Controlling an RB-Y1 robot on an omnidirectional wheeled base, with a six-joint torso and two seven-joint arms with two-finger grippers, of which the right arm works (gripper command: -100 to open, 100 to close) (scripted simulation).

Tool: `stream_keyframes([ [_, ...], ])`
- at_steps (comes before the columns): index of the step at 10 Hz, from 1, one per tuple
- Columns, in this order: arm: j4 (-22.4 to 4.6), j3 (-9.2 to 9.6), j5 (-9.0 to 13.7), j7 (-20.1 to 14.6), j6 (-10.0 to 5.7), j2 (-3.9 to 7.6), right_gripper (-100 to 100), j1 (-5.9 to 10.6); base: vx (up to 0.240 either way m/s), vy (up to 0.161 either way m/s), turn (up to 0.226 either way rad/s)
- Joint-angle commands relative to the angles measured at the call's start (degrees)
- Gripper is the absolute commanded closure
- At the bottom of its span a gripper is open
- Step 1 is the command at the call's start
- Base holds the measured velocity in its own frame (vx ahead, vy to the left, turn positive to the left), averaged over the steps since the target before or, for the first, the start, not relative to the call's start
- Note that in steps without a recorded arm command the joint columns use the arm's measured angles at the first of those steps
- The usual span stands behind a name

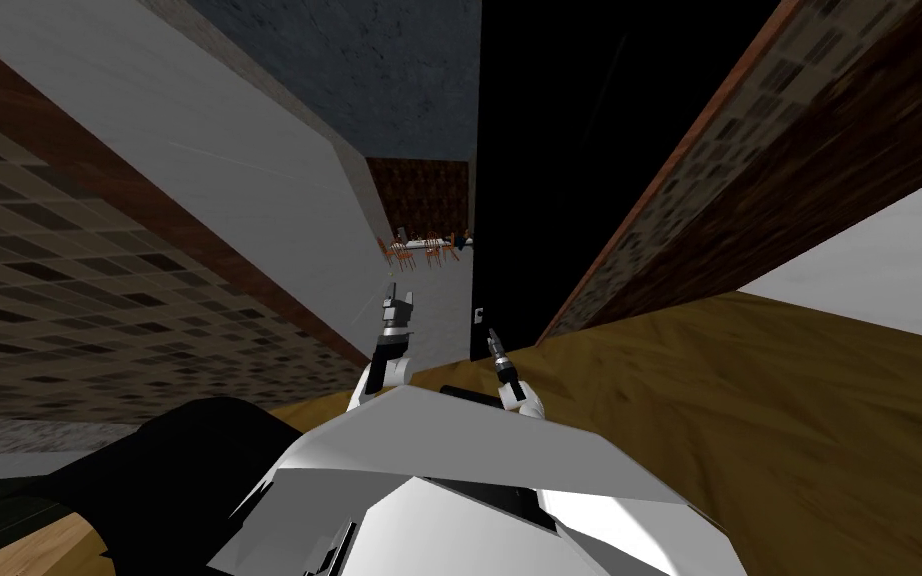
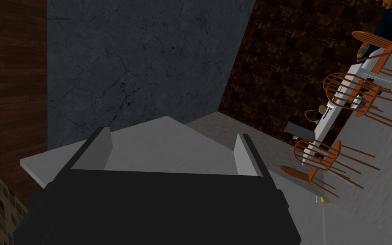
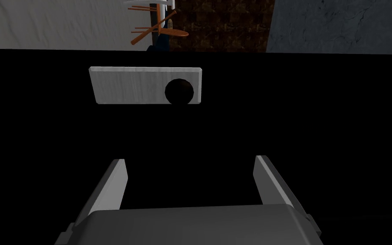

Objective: Push the door open

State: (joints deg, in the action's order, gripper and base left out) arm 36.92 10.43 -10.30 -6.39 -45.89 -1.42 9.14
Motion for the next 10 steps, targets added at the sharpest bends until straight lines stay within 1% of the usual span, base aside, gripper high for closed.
stream_keyframes([
  [1, -1.6, 0.1, 0.0, -0.2, -0.12, -0.76, -100, 0.69, 0.102, -0.068, 0.042],
  [2, -1.0, 0.06, 0.0, -0.2, -0.01, -0.46, -100, 0.5, 0.046, -0.028, 0.009],
  [3, -1.2, -0.07, 0.1, -0.1, -0.08, 1.1, -100, 0.58, 0.092, 0.022, 0.025],
  [4, -1.3, -0.16, 0.2, -0.1, -0.13, 1.81, -100, 0.58, 0.173, 0.05, 0.028],
  [5, -1.4, -0.26, 0.2, 0.0, -0.18, 2.37, -100, 0.59, 0.197, 0.062, 0.031],
  [6, -1.5, -0.37, 0.3, 0.1, -0.24, 2.67, -100, 0.6, 0.191, 0.062, 0.03],
  [7, -1.6, -0.49, 0.4, 0.1, -0.3, 2.69, -100, 0.61, 0.17, 0.081, 0.027],
  [8, -1.7, -0.6, 0.5, 0.2, -0.36, 2.44, -100, 0.62, 0.175, 0.09, 0.025],
  [10, -1.9, -0.79, 0.7, 0.3, -0.46, 1.24, -100, 0.64, 0.175, 0.075, 0.027],
])
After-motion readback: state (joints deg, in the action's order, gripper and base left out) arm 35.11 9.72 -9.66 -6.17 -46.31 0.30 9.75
